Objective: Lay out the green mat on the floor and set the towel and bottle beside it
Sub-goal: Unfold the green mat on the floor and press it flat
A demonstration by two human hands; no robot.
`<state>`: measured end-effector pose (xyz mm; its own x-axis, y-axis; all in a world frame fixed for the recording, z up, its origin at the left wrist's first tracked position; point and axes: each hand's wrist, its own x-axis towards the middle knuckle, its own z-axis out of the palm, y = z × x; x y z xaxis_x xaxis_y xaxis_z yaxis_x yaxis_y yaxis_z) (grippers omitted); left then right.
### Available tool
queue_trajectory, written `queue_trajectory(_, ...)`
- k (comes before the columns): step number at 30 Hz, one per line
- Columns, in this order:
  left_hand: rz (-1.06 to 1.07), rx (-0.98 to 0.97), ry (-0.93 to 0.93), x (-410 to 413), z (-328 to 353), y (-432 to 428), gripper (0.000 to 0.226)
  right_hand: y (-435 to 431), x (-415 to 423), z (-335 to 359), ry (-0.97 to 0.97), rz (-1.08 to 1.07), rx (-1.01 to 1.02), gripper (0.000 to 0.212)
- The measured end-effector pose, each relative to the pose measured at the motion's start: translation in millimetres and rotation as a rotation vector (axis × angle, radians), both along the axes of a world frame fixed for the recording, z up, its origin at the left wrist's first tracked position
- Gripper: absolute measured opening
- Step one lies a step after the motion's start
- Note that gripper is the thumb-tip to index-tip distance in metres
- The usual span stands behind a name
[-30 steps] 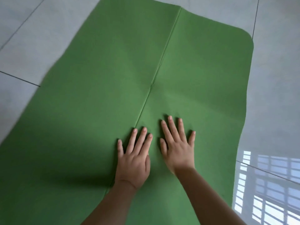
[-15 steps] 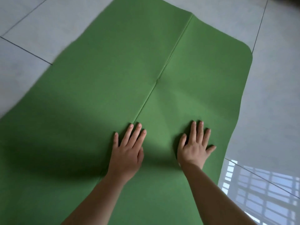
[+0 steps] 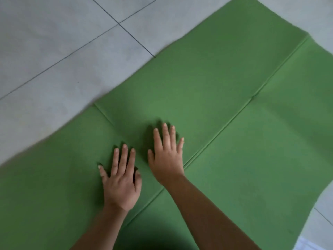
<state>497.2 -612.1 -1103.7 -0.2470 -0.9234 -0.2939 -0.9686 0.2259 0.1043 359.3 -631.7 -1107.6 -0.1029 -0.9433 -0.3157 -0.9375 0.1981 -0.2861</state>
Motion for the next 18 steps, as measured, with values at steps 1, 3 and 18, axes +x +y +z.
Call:
queue_trajectory(1,-0.007,0.000,-0.026,3,-1,-1,0.063,-10,25,-1,-0.040,0.114,-0.001,0.060)
queue_trajectory(3,-0.047,0.006,-0.065,3,-6,-1,0.067,-25,57,-3,-0.068,0.311,0.027,0.057)
queue_trajectory(18,-0.092,-0.066,0.143,33,0,-21,0.055,-77,-19,-3,0.205,0.175,0.108,0.058)
